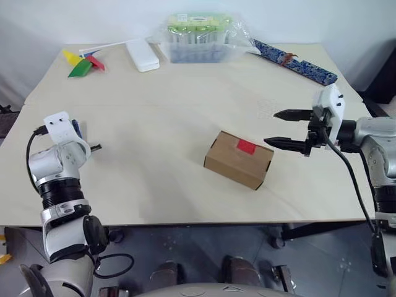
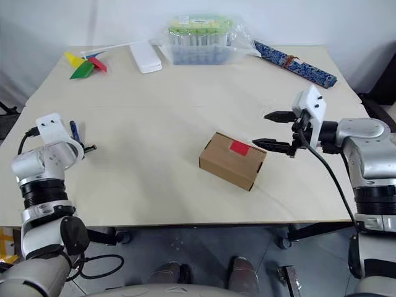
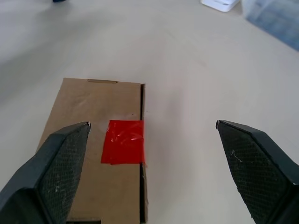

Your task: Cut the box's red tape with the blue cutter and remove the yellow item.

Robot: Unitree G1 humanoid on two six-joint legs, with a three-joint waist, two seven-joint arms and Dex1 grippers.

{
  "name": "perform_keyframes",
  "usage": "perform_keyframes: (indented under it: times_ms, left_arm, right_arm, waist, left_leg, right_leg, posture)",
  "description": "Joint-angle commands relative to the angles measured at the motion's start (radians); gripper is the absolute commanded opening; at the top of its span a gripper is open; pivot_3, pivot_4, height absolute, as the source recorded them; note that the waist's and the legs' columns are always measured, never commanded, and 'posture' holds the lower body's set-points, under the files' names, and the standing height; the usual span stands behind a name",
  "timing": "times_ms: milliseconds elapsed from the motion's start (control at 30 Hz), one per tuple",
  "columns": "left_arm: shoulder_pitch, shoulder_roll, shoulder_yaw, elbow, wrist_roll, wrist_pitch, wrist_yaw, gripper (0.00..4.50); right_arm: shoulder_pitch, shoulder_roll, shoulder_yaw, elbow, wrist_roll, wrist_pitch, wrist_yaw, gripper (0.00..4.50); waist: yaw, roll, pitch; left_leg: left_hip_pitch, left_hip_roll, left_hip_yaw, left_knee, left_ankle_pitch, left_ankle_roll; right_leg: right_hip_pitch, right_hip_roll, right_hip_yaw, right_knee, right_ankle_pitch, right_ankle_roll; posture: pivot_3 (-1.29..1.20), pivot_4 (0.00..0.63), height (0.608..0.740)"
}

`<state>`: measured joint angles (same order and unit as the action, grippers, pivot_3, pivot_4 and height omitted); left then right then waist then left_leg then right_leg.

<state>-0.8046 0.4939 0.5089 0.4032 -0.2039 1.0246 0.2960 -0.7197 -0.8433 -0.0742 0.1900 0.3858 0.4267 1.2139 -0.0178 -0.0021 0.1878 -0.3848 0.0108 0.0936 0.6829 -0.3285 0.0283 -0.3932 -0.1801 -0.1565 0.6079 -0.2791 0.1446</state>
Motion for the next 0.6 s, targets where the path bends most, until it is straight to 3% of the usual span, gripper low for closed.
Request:
perform_keyframes:
  times_ms: [33,133,367,500,600]
  left_arm:
    - [0.059,0.05,-0.02,-0.005,0.012,0.041,-0.061,0.43]
    - [0.1,0.097,-0.087,-0.085,-0.013,0.081,-0.185,0.43]
    - [0.309,0.3,-0.324,-0.394,-0.135,0.097,-0.65,0.43]
    - [0.478,0.474,-0.453,-0.624,-0.215,-0.146,-1.084,0.43]
    - [0.504,0.526,-0.502,-0.644,-0.212,-0.291,-1.257,0.43]
  right_arm:
    - [0.0,-0.024,-0.038,-0.04,0.022,0.007,-0.002,4.5]
    - [0.009,-0.03,-0.048,-0.059,0.026,0.019,-0.005,4.5]
    - [0.056,-0.047,-0.085,-0.137,0.061,0.068,-0.027,4.5]
    - [0.145,-0.048,-0.106,-0.292,0.083,0.103,-0.07,4.5]
    - [0.182,-0.046,-0.106,-0.388,0.107,0.133,-0.096,4.5]
  waist:
    - [-0.006,0.0,0.0]
    - [-0.01,0.0,0.0]
    - [0.001,0.0,0.0]
    - [0.017,0.0,0.0]
    - [0.025,0.001,0.001]
  left_leg:
    - [0.0,0.0,0.0,0.0,0.0,0.0]
    - [0.0,0.0,0.0,0.0,0.0,0.0]
    - [-0.001,0.001,-0.001,0.0,0.0,-0.001]
    - [-0.002,0.004,0.0,-0.001,-0.001,-0.002]
    - [-0.003,0.004,0.0,0.0,-0.001,-0.002]
  right_leg:
    - [0.0,0.0,0.0,0.0,0.0,0.0]
    - [0.0,0.0,0.0,0.001,0.0,0.0]
    - [-0.001,-0.001,0.0,0.0,0.0,0.0]
    - [-0.002,-0.001,0.0,-0.002,0.0,-0.001]
    - [-0.002,0.0,0.0,-0.003,-0.001,-0.001]
  posture:
    - [0.0,0.15,0.74]
    - [0.0,0.15,0.74]
    - [0.0,0.15,0.74]
    - [0.0,0.15,0.74]
    - [0.0,0.15,0.74]
